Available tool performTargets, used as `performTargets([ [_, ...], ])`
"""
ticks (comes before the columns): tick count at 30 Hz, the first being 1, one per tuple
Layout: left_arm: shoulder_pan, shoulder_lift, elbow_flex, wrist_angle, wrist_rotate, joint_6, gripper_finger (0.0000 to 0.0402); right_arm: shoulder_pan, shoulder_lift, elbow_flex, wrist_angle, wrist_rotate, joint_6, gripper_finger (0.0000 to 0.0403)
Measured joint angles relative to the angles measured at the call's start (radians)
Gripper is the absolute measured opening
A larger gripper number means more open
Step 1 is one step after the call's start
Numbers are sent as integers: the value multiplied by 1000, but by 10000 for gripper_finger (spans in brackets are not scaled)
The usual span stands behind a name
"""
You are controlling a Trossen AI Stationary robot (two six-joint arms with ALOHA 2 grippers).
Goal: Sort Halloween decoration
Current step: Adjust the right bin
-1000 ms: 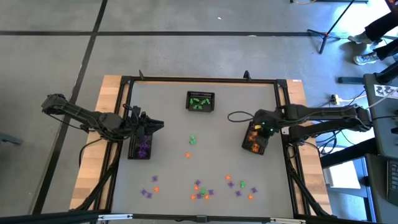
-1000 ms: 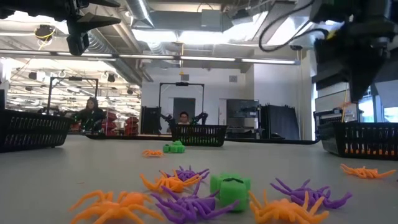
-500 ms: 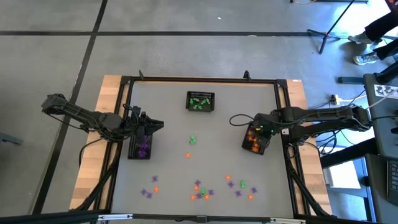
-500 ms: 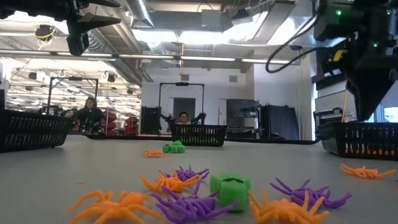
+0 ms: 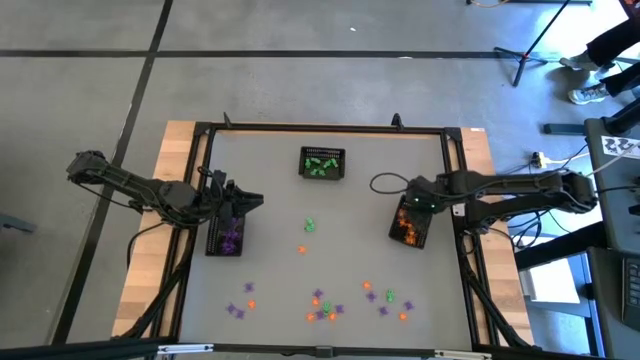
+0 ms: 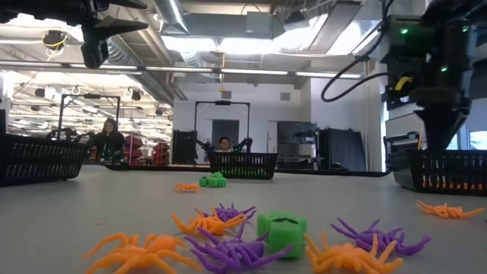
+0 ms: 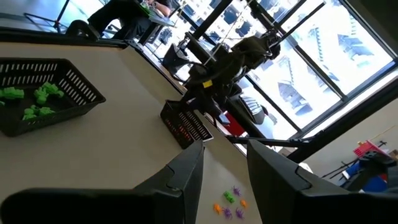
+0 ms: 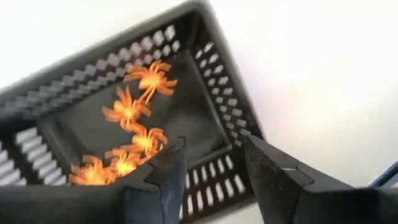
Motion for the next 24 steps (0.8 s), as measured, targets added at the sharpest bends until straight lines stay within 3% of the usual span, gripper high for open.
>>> performTargets([
  [8, 0, 0, 0, 1, 0, -4, 116, -114, 129, 0, 201, -28, -46, 163],
  [13, 0, 0, 0, 0, 0, -6, 116, -128, 207, 14, 294, -83, -102, 163],
  [24, 0, 0, 0, 0, -3, -22, 116, -127, 195, 226, 85, -31, -139, 163],
])
